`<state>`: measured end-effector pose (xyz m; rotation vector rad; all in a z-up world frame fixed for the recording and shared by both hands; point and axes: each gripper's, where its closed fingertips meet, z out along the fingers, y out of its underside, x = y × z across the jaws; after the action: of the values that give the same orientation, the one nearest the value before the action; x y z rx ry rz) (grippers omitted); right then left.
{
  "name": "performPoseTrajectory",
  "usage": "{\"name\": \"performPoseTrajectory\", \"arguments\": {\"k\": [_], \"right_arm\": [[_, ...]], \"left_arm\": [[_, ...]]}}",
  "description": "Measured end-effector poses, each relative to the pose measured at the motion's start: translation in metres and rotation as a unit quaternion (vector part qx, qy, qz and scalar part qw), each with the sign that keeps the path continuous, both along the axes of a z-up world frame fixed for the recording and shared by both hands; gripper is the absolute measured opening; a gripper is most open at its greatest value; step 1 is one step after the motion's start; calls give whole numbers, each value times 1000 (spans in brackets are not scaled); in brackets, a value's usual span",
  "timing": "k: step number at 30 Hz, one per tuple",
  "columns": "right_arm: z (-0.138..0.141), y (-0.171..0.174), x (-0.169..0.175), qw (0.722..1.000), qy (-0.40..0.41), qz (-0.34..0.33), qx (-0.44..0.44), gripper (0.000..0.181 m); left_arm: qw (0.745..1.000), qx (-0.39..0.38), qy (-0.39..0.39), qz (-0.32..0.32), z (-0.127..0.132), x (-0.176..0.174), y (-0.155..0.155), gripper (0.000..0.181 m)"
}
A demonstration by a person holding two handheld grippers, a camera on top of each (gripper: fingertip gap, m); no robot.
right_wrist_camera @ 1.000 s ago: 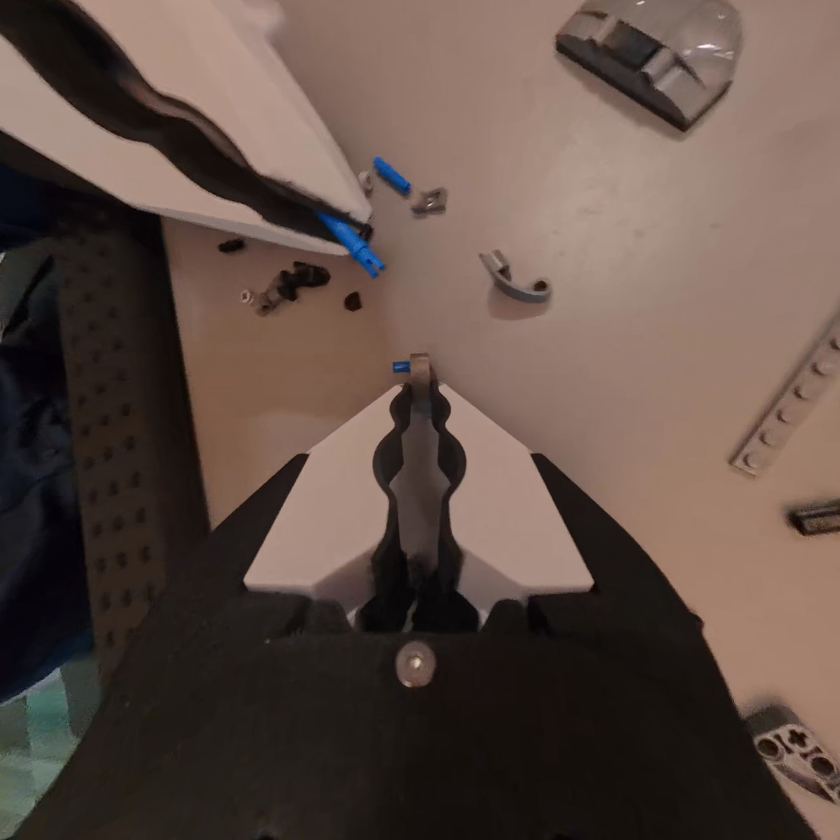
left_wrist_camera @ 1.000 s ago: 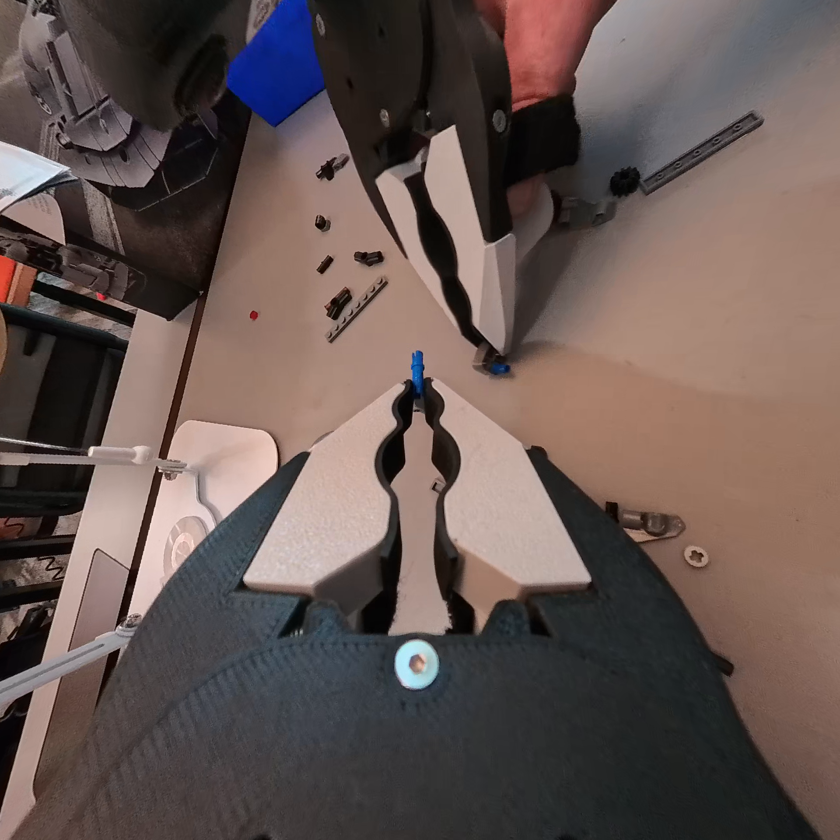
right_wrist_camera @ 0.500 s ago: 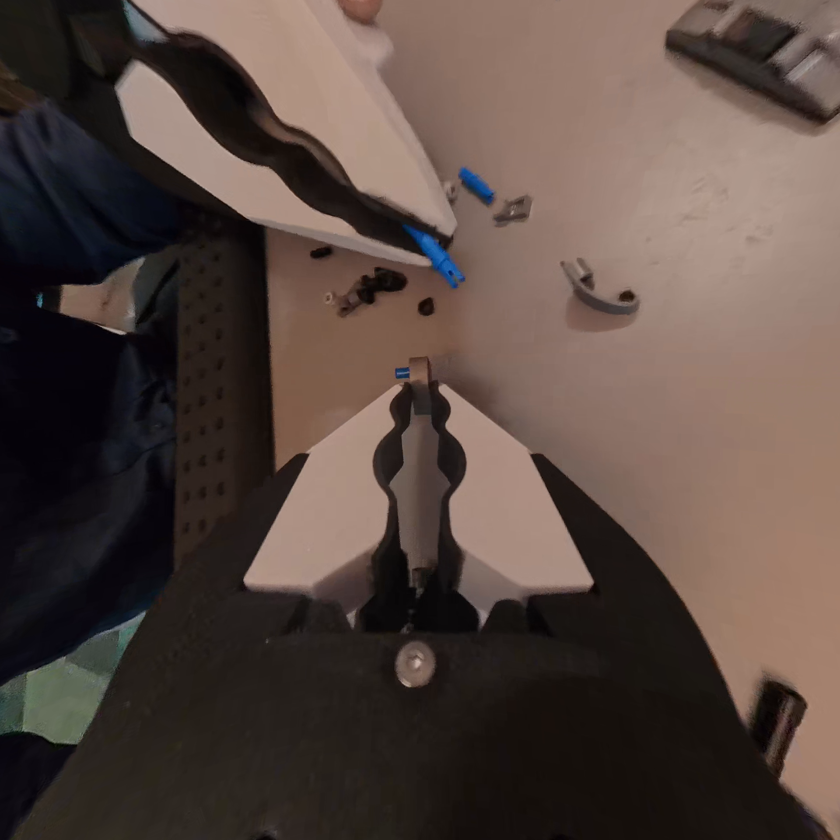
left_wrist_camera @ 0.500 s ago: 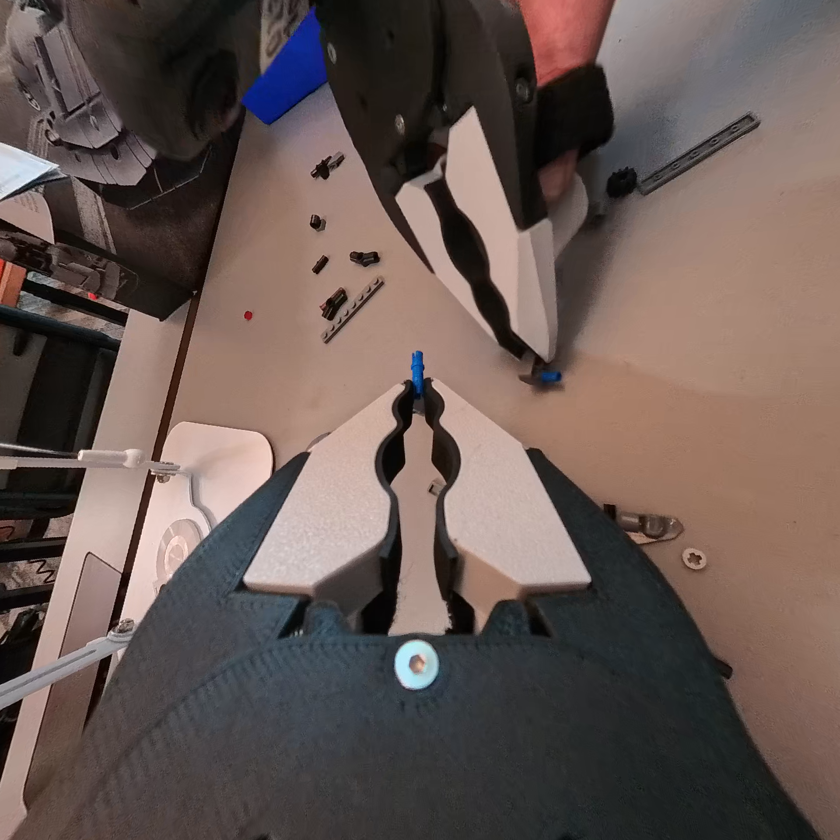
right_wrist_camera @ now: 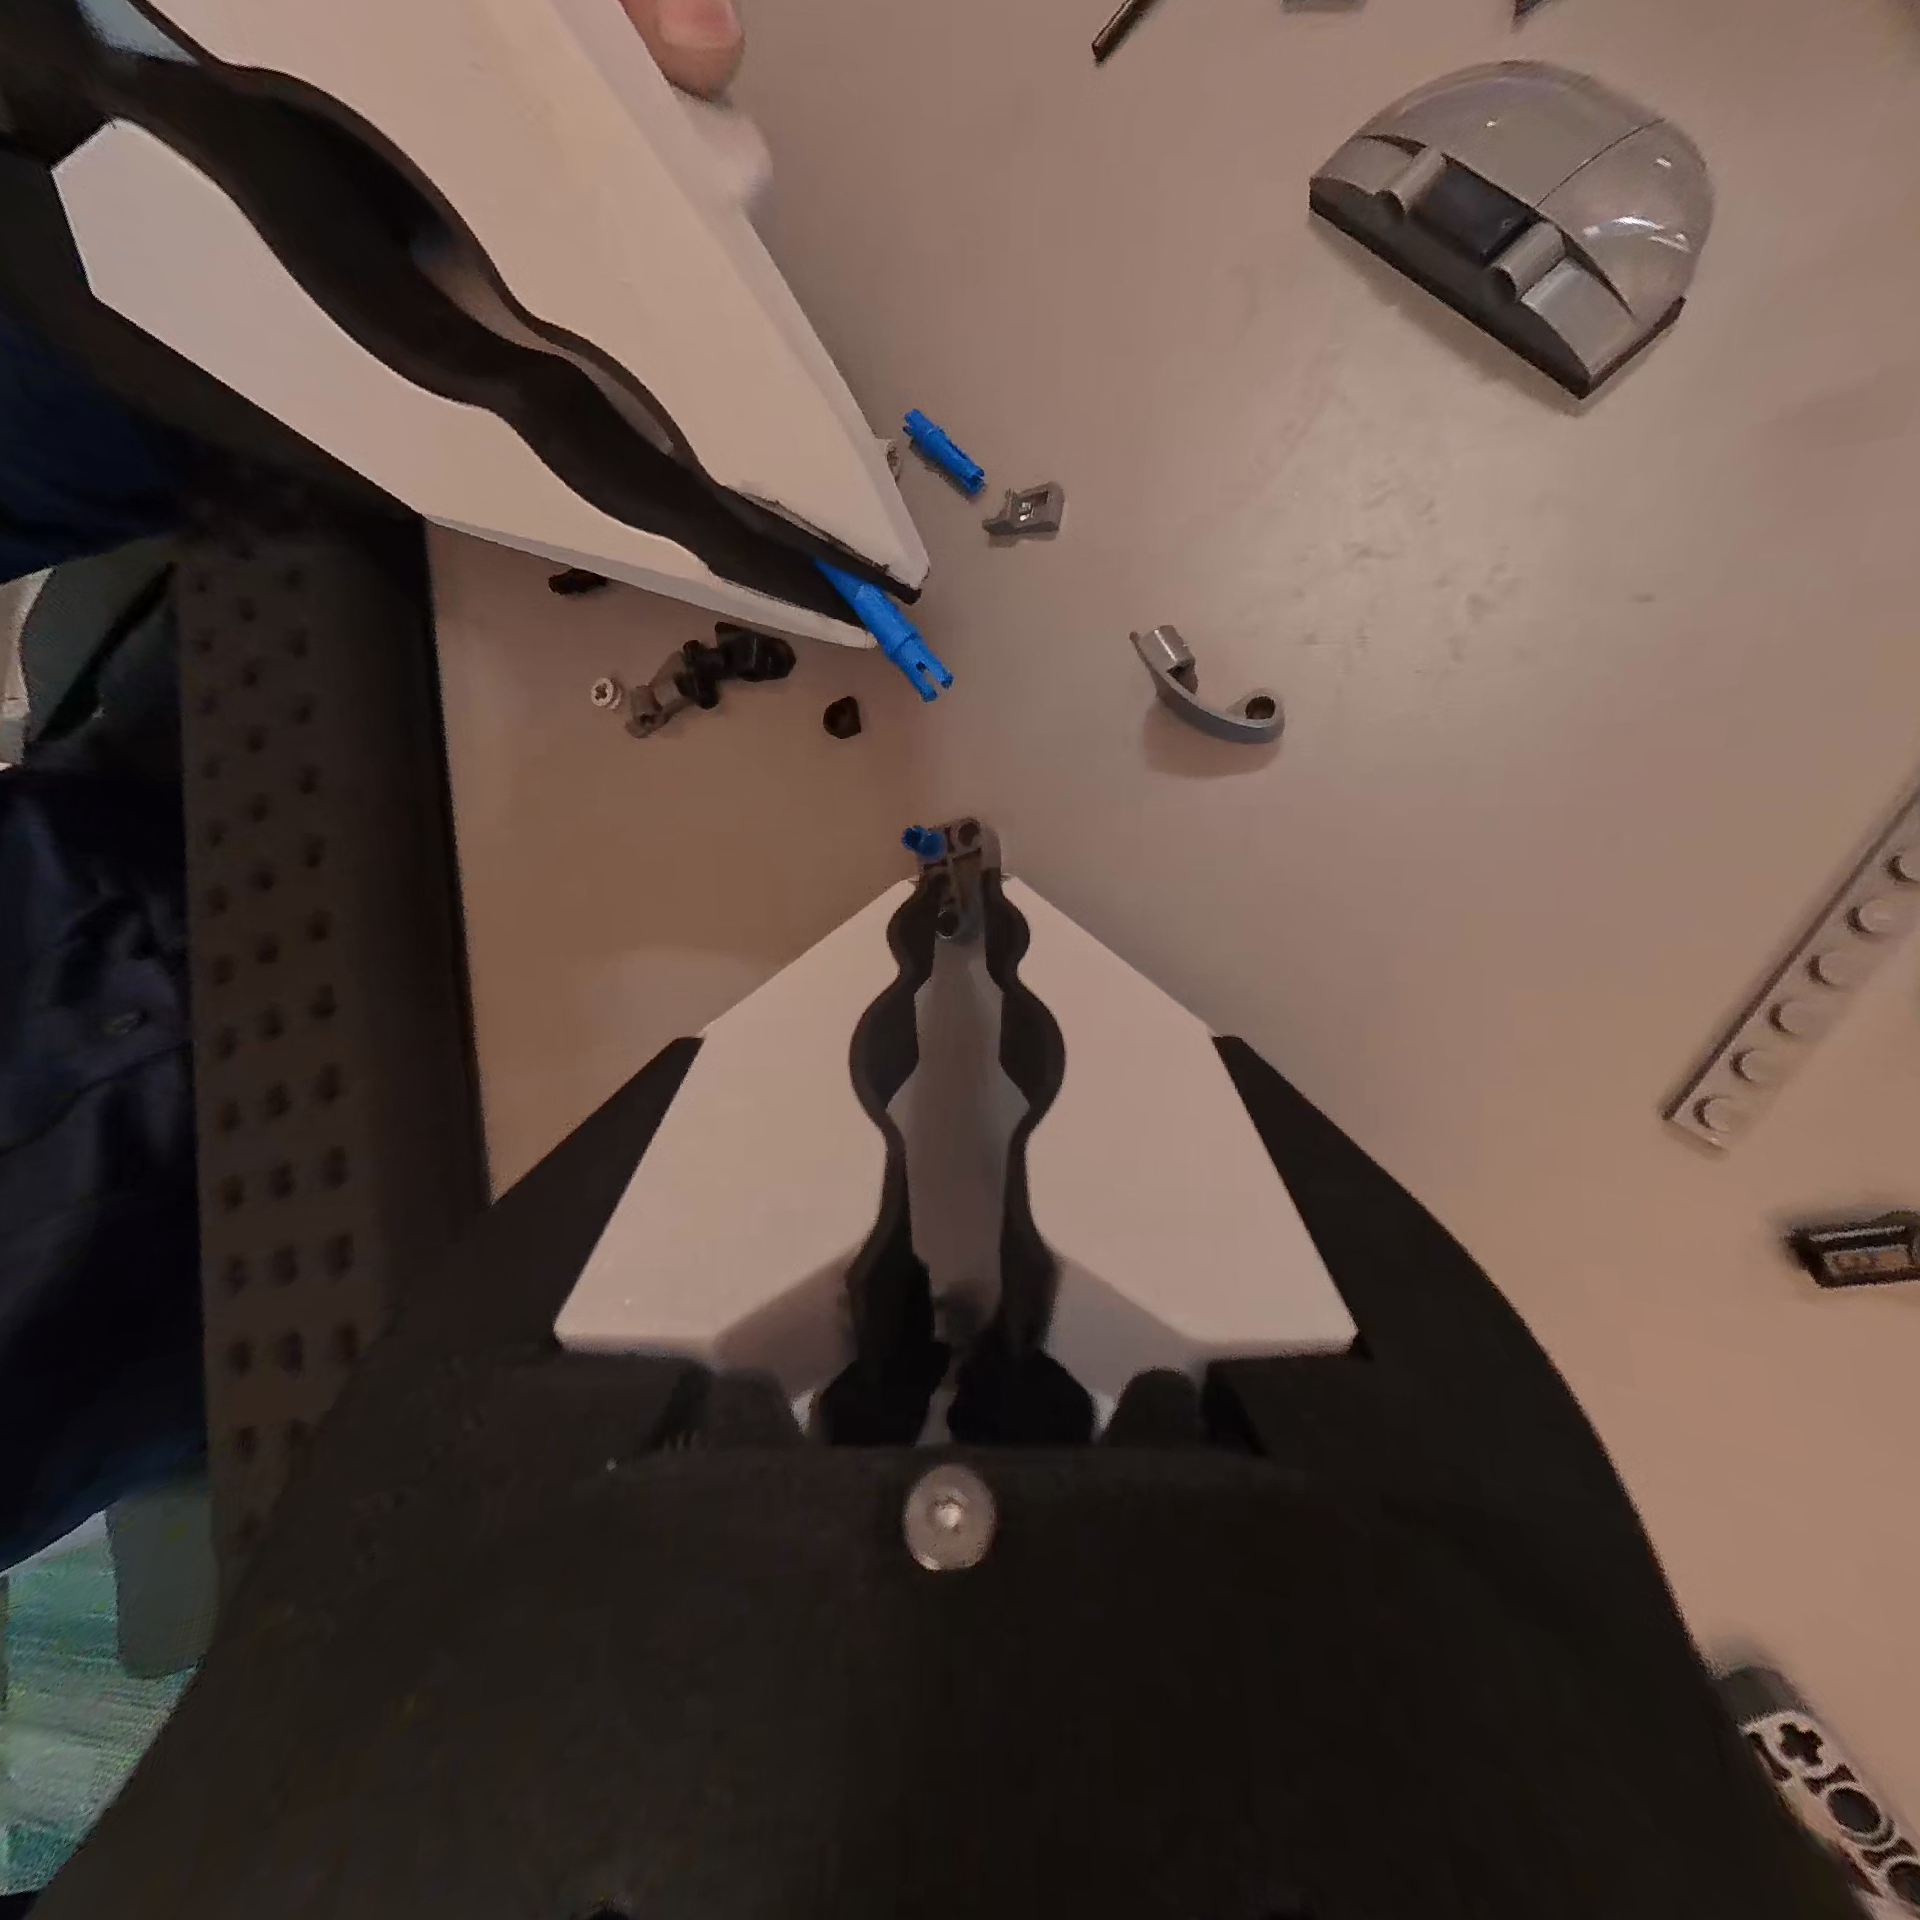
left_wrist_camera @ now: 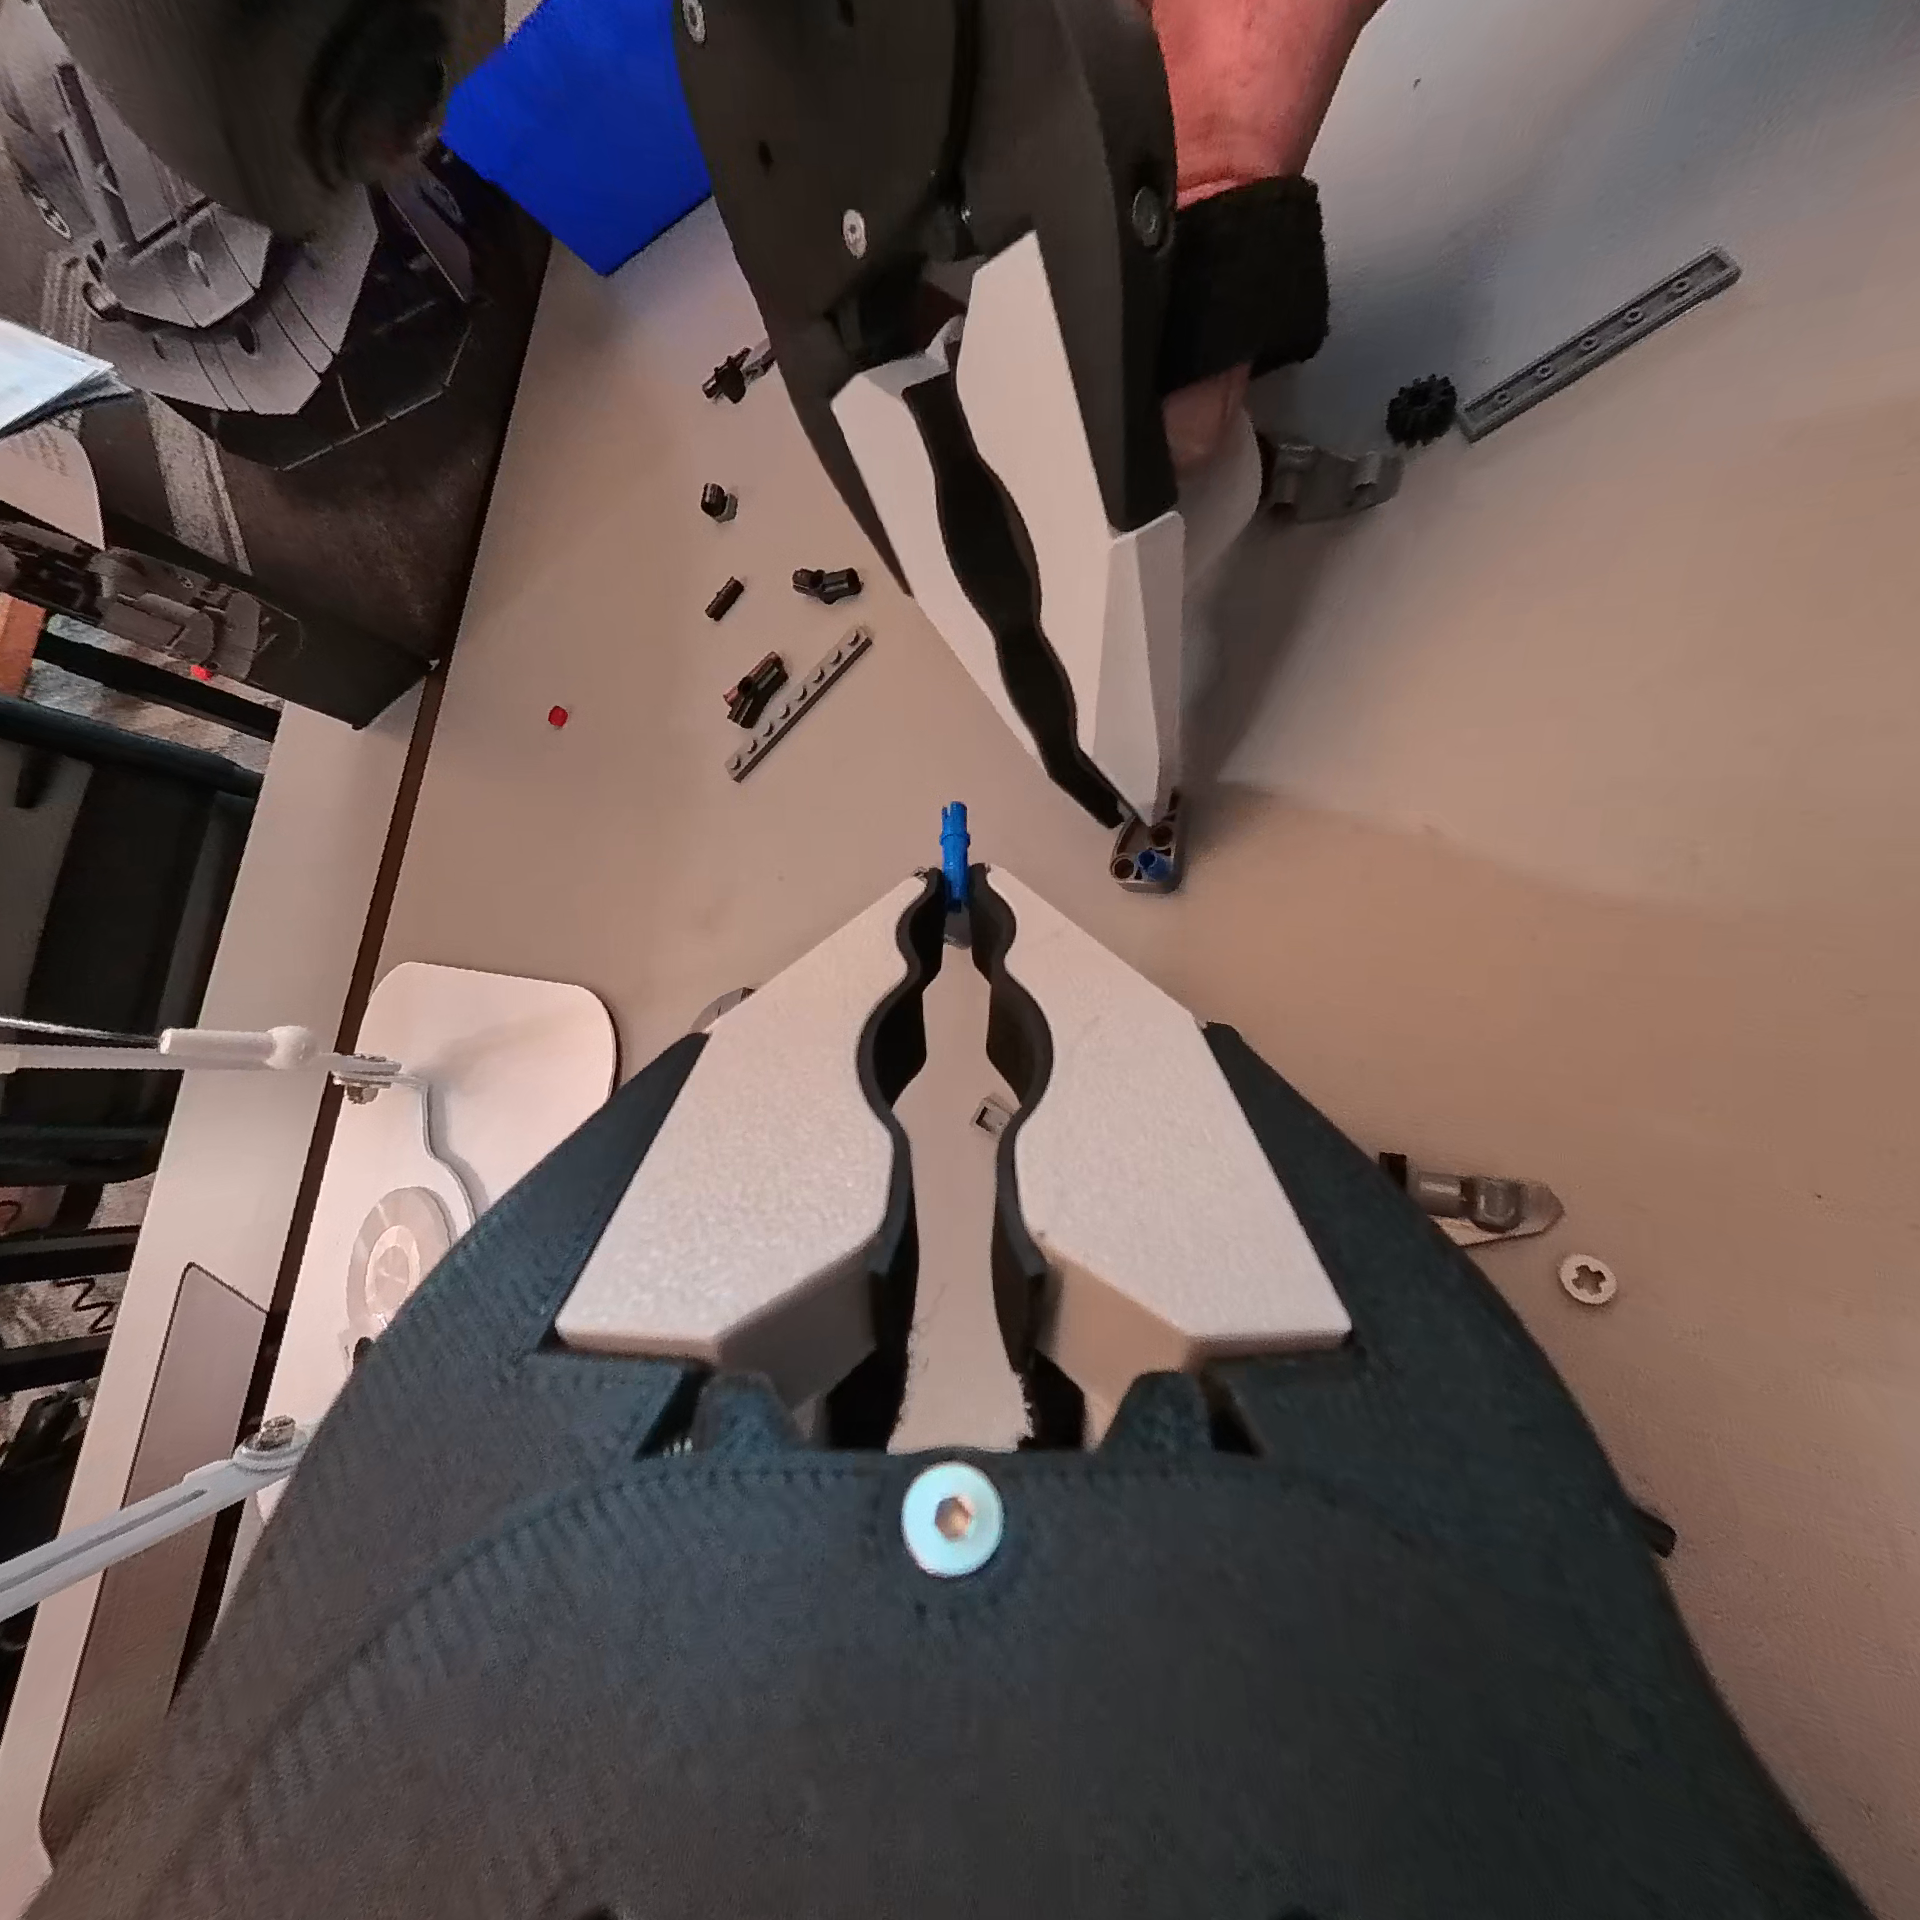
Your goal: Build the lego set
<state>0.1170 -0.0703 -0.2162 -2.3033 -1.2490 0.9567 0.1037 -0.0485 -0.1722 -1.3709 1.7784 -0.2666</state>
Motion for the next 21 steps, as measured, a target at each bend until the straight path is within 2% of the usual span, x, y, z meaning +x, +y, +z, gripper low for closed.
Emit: {"name": "performPoseTrajectory", "arguments": {"k": [15, 19, 21], "right_arm": [[23, 17, 5, 997, 23, -22, 76, 11], [40, 20, 1, 985, 15, 2, 172, 22], [42, 23, 1, 970, -28, 16, 242, 25]], "left_arm": [[1000, -1, 29, -5, -9, -1, -3, 2], [999, -7, 36, -8, -12, 1, -4, 2], [999, -13, 39, -8, -13, 2, -5, 2]]}}
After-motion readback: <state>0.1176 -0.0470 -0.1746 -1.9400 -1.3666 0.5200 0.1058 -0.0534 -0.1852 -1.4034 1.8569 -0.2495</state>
